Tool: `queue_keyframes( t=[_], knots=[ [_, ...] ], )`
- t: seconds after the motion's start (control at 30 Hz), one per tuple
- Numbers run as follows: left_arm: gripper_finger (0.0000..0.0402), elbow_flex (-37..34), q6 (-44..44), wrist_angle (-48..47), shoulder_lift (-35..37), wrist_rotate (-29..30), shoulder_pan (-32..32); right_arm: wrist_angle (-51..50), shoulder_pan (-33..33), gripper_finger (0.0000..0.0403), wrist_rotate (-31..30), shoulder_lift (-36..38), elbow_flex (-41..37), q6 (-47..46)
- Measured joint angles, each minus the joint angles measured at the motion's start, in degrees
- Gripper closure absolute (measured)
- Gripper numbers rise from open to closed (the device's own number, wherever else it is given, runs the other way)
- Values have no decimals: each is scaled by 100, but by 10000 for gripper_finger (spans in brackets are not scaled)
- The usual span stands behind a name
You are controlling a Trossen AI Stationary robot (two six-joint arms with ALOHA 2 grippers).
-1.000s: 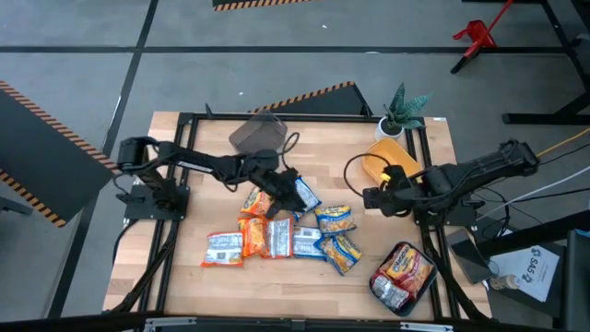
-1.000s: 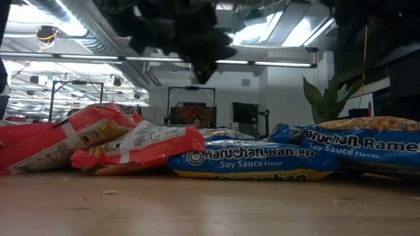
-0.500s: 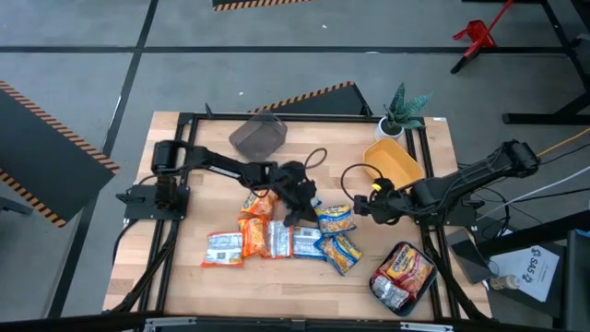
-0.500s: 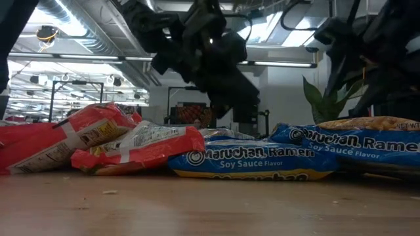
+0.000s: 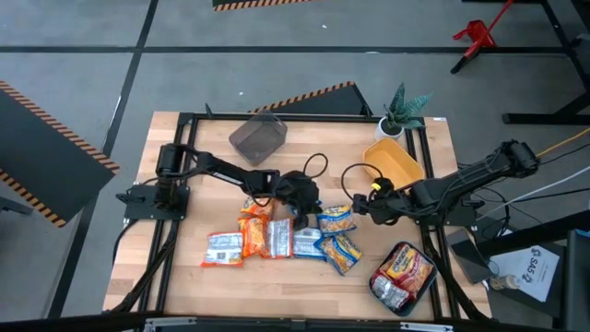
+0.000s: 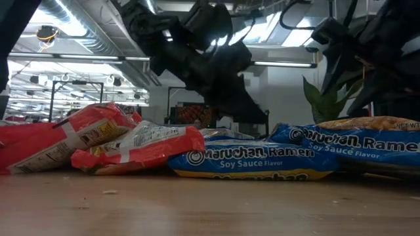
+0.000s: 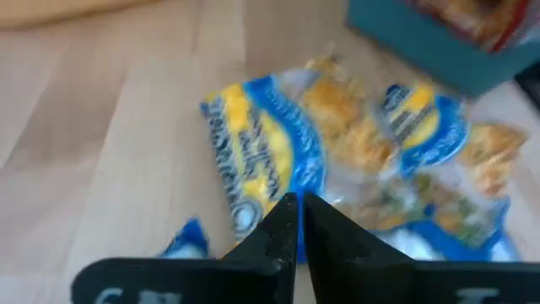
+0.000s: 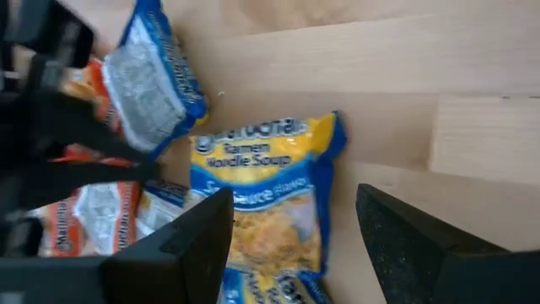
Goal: Sort Maruchan noodles
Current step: Put the blue noodle pack into the yellow bin
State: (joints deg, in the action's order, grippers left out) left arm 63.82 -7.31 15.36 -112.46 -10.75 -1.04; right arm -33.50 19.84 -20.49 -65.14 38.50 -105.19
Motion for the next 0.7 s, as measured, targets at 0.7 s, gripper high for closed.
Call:
queue_keyframes(
  t=[0.7],
  knots=[
    [388, 10, -398, -192, -339, -35, -89, 887, 4, 168, 224, -1142, 4, -657]
  ],
)
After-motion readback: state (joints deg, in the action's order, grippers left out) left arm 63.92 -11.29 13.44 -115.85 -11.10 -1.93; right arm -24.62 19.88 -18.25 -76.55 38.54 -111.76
